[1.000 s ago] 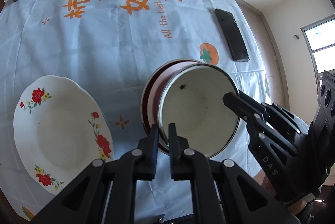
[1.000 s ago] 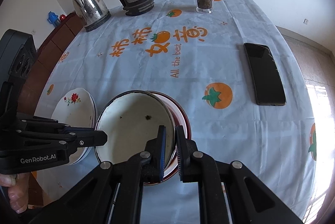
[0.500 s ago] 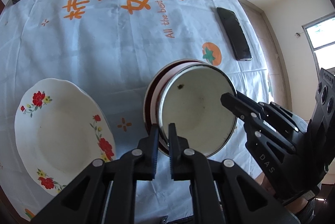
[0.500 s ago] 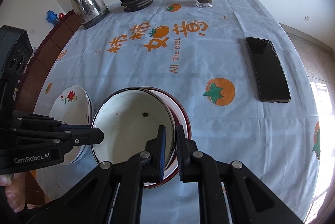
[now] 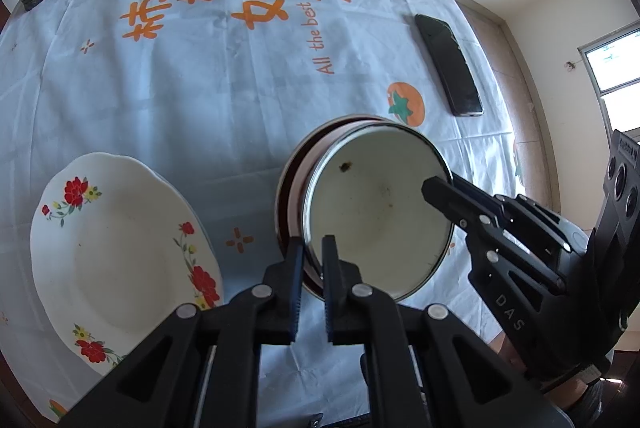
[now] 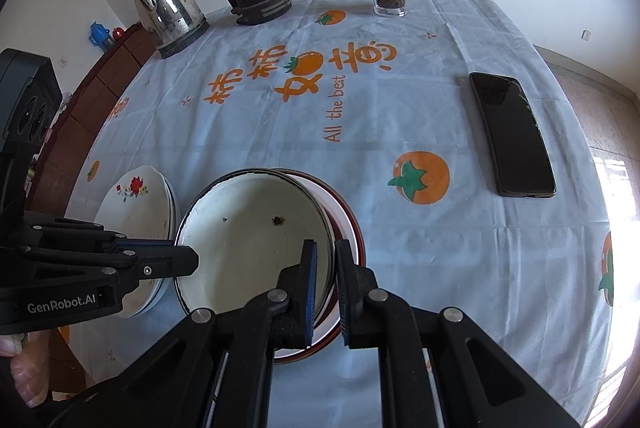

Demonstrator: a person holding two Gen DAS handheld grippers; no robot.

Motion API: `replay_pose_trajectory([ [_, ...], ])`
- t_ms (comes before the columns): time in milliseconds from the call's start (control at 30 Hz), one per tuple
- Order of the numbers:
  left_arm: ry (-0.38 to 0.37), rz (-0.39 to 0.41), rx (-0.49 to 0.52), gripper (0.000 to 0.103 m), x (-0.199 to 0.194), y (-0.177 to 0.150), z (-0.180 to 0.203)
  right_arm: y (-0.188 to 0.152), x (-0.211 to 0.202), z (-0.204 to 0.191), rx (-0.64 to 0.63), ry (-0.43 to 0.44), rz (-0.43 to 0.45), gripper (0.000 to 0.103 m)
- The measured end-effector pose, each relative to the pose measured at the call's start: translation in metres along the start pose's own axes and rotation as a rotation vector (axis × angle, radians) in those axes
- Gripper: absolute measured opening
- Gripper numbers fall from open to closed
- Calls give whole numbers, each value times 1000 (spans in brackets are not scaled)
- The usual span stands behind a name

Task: Organize plates and bowls
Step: 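Lower the enamel bowl into the pink basin with both grippers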

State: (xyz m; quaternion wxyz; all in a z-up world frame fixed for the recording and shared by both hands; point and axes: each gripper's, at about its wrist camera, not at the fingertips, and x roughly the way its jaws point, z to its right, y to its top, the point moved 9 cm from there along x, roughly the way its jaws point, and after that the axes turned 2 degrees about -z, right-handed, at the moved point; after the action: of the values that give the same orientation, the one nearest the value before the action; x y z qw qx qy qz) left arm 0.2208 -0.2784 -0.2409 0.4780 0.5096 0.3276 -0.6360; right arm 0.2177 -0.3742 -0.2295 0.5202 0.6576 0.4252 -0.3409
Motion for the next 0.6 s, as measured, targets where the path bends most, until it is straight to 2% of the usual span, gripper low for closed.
replay_pose_trajectory([
  [167,-6,1,-11,6,-1,0,0,1,0,0,0,1,2,11],
  [267,27,21,9,6,-5,2,1,0,1,-1,3,7,-1,11],
  [600,31,37,31,15,-7,4,3,0,2,-1,-2,5,10,11],
])
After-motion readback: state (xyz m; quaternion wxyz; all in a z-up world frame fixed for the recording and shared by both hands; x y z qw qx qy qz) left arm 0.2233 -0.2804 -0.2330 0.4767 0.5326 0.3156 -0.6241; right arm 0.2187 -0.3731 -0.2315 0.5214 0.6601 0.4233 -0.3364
